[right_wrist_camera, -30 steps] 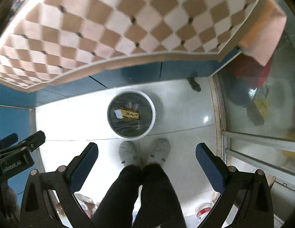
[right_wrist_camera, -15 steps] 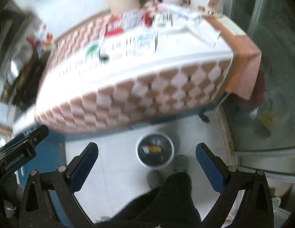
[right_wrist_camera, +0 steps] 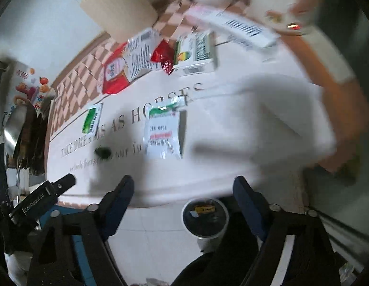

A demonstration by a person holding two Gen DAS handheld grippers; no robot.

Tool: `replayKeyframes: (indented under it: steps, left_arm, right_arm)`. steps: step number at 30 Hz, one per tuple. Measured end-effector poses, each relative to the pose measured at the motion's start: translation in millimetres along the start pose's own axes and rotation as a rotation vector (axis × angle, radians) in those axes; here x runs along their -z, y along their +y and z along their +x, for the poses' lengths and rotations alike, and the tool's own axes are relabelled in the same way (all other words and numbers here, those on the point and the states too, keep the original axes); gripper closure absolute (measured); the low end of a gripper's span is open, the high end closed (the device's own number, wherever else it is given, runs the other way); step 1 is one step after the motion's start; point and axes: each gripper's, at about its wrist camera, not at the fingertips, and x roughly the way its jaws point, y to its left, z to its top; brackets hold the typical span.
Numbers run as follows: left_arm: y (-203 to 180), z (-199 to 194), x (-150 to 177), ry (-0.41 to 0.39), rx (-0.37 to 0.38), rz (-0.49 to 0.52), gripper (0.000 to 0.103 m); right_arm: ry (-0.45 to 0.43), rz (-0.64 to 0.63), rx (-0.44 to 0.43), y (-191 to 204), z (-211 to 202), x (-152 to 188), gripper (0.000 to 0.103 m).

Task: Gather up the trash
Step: 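Grasp the dark scrap with the left tool while the right tool grasps a sachet, then lower both held items over the white bin and open both tools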

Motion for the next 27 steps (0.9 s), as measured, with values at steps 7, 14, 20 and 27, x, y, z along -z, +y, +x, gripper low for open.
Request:
replayKeyframes:
  steps: [7, 14, 20, 27]
  left_arm:
    - [-22, 50, -30, 0.071, 0.037, -0.074, 0.090]
    - [-39, 47, -16, -0.017, -0.123, 0.059, 0.090]
    - [-22, 24, 0, -0.100, -0.225, 0.106, 0.091]
    - [-15, -30, 25, -0.248, -0.213, 0.205, 0.092]
  right_arm:
    - [0.076, -0.059, 0.015, 21, 77, -51, 0.029]
    - [-0.029, -0.218, 0.138, 53, 85, -46, 0.075]
    - [-0.042, -0.173, 0.085, 44, 77, -43, 0.102]
    - [-0.144, -0.173, 0.055, 51, 24, -14, 0.103]
